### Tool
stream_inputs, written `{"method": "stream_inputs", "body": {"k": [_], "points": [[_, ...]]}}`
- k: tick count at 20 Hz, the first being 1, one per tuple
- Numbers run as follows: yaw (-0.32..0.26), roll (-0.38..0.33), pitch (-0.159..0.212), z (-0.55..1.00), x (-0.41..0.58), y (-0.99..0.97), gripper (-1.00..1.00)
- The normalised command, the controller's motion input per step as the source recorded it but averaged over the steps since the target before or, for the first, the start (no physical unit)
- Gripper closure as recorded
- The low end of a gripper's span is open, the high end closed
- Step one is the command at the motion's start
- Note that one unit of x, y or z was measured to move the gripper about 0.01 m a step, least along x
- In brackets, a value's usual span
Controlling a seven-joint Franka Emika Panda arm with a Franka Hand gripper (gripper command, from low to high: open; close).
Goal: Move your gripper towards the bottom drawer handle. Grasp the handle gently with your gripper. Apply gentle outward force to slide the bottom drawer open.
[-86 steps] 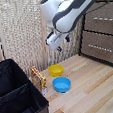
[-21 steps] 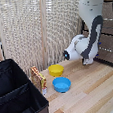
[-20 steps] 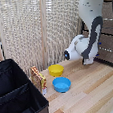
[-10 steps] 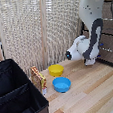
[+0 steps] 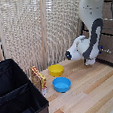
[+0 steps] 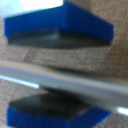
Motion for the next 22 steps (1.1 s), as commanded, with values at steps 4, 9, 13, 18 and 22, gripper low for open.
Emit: {"method": "stream_inputs", "body": {"k": [4, 9, 13, 18, 22], "points": [[-0.002, 0.005, 0.0, 0.0, 0.131, 0.65, 1.0], [-0.004, -0.007, 0.0, -0.12, 0.107, 0.97, 1.0], [0.0, -0.03, 0.0, -0.2, 0.113, 1.0, 1.0], [0.0, -0.02, 0.01, -0.14, 0.129, 0.86, 1.0], [0.022, -0.023, 0.007, 0.0, 0.06, 0.27, -1.0]]}}
